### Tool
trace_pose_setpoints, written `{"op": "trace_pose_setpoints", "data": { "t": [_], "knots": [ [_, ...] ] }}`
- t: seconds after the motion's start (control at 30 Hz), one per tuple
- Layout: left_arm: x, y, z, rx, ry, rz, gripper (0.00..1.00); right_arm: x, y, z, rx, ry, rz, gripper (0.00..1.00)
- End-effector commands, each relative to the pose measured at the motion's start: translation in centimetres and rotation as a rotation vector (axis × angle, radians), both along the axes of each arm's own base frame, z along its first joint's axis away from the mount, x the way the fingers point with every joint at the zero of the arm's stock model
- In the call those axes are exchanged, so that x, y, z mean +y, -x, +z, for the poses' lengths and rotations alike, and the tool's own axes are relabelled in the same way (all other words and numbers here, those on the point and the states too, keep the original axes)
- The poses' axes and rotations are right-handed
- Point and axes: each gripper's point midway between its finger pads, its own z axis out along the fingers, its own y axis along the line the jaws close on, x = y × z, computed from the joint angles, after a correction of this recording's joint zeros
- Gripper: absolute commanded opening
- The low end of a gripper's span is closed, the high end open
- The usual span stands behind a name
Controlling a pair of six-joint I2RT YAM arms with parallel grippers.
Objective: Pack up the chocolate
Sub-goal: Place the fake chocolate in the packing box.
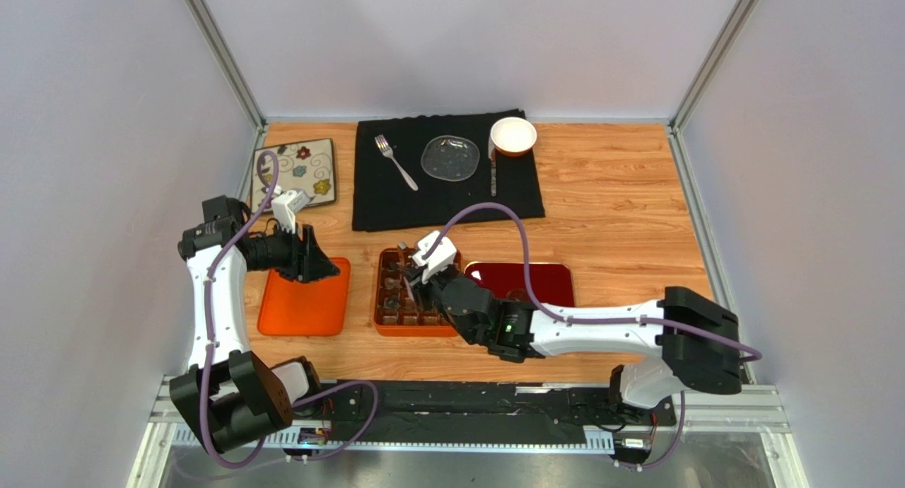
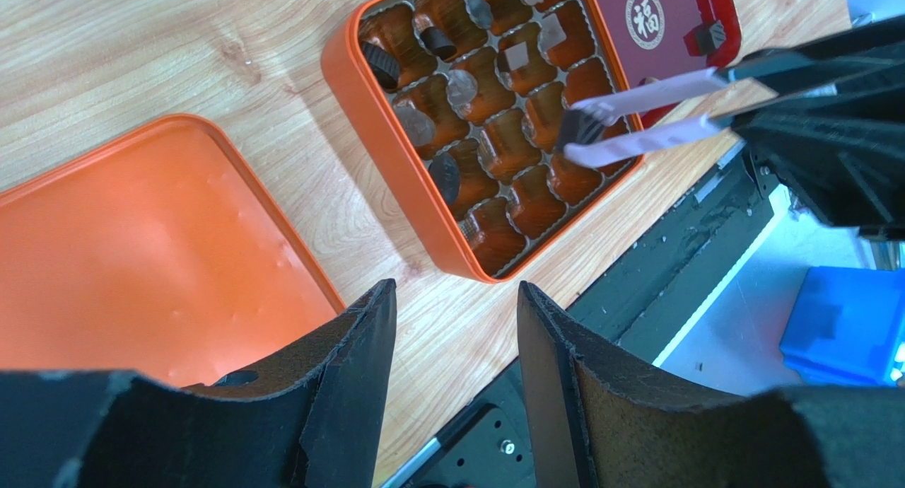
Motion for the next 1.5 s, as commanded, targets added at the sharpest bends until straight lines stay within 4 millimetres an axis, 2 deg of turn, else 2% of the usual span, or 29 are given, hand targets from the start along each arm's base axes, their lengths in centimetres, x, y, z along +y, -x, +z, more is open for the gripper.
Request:
{"op": "trace_pose_setpoints", "data": {
  "t": [0.0, 0.23, 0.57, 0.83, 1.47],
  "knots": [
    [-0.2, -0.2, 1.0, -0.054, 0.016, -0.007, 0.54, 3.1, 0.0, 3.8, -0.032, -0.141, 0.053, 0.17],
    [-0.3, -0.2, 1.1, -0.058, 0.018, -0.009, 0.54, 4.7, -0.1, 2.6, -0.012, -0.145, 0.068, 0.17],
    [-0.3, -0.1, 1.4, -0.064, 0.014, -0.011, 0.54, 4.7, -1.2, 1.1, 0.005, -0.150, 0.049, 0.22],
    [-0.2, 0.1, 1.3, -0.064, 0.003, -0.016, 0.54, 4.2, -1.7, 0.8, 0.004, -0.150, 0.031, 0.24],
    [-0.1, 0.1, 1.4, -0.067, -0.004, -0.019, 0.53, 2.4, -1.5, 0.2, 0.023, -0.148, 0.002, 0.28]
  ]
}}
